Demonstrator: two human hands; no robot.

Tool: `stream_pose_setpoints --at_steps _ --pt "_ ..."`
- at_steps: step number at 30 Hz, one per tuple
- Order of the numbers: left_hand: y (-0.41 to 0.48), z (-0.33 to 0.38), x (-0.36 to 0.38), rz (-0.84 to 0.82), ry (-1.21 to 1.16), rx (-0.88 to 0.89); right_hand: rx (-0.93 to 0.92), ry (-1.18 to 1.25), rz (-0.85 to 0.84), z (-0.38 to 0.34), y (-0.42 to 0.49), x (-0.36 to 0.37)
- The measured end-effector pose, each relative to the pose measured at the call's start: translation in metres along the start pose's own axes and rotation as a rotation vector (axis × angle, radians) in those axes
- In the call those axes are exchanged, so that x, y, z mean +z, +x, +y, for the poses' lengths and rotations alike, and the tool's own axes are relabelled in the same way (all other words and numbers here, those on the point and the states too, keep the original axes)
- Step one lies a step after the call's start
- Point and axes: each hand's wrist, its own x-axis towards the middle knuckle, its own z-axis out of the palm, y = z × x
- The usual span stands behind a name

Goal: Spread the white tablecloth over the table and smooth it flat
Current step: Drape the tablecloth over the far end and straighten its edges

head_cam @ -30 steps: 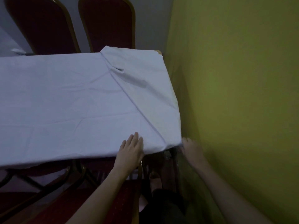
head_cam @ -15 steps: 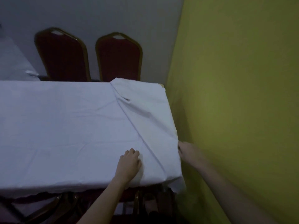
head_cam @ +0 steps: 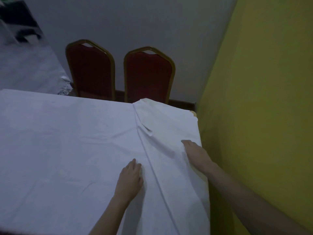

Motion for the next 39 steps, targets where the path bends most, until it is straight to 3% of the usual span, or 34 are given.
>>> stream_pose_setpoints --at_steps 3,8,12,16,22,25,27,30,32,34,39 --pt "0.04 -0.006 0.007 -0.014 0.023 -0.033 -0.072 0.038 -0.012 0.011 0.047 -0.002" --pt "0.088 -0.003 0.017 0.14 0.031 -0.061 -0.133 0.035 0.033 0.017 0.123 0.012" --pt "0.113 -0.01 0.024 0.198 0.06 -0.084 -0.114 0.126 0.012 0.01 0.17 0.035" --pt "0.121 -0.018 0.031 0.205 0.047 -0.09 -0.099 0.067 0.033 0.028 0.186 0.059" --pt "0.121 -0.02 0.035 0.209 0.017 -0.088 0.118 0.118 0.094 0.102 0.166 0.053" --pt "0.122 -0.018 0.035 0.224 0.01 -0.079 0.454 0.32 -0.05 0.146 0.14 0.048" --pt "0.122 -0.017 0.035 0.224 0.005 -0.079 0.585 0.384 -0.096 0.158 0.119 0.051" --pt "0.121 -0.016 0.036 0.237 -0.012 -0.072 0.697 0.574 0.047 0.16 0.116 0.059" --pt "0.123 -0.016 0.036 0.245 -0.017 -0.069 0.741 0.797 0.155 0.154 0.135 0.058" --pt "0.123 -0.016 0.036 0.25 -0.016 -0.066 0.678 0.911 0.159 0.141 0.157 0.052" --pt "0.124 -0.016 0.037 0.258 -0.018 -0.068 0.655 0.857 0.331 0.135 0.178 0.053"
